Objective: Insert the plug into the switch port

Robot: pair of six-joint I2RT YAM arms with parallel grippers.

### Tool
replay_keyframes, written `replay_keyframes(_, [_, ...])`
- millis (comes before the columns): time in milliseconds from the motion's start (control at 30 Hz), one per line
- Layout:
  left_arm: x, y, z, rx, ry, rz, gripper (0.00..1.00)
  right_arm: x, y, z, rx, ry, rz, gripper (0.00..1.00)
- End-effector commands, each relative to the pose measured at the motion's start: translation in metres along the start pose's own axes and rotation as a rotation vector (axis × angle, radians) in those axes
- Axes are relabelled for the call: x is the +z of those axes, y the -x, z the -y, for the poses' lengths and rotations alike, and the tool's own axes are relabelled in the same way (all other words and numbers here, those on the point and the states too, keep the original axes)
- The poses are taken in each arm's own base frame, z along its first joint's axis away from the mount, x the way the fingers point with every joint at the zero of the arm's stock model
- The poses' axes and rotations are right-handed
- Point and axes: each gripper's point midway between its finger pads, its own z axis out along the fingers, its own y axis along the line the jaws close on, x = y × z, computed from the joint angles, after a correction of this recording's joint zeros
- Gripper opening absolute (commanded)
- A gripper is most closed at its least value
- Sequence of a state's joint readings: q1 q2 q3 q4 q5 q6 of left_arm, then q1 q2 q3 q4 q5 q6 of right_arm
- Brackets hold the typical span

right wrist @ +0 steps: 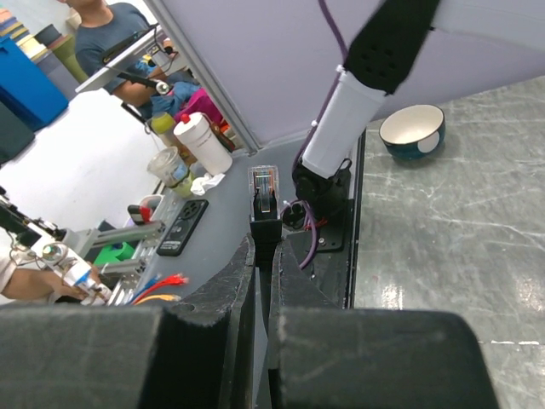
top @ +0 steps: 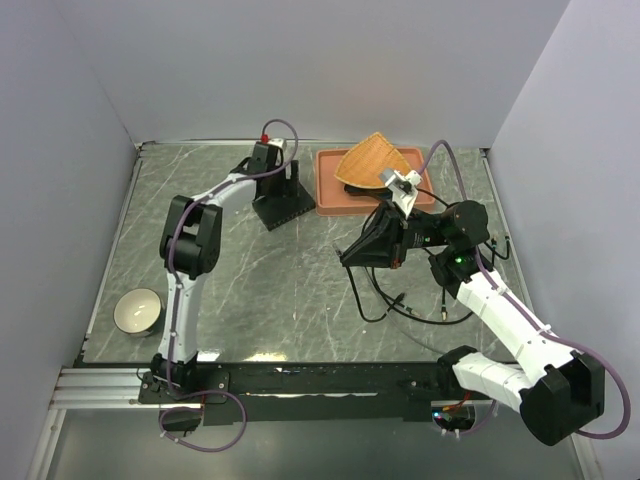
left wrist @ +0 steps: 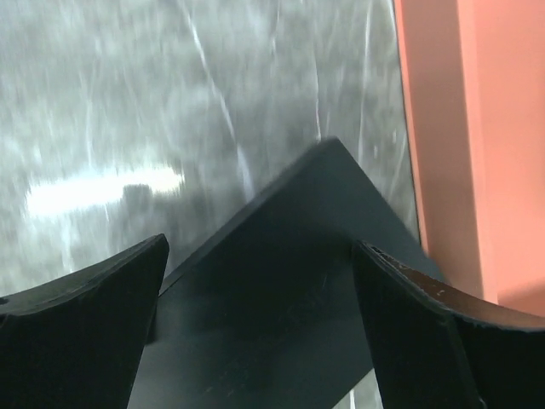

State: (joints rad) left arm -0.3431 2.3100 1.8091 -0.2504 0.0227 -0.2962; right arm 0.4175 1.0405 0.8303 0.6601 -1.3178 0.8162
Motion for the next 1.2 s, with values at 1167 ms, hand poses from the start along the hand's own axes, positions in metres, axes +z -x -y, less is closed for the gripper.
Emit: replay_keyframes(1167, [0.01,-0.065,0.024,-0.065,0.078,-0.12,0.88,0.014,-0.039,0.049,0.074,-0.071,-0.057,0.0])
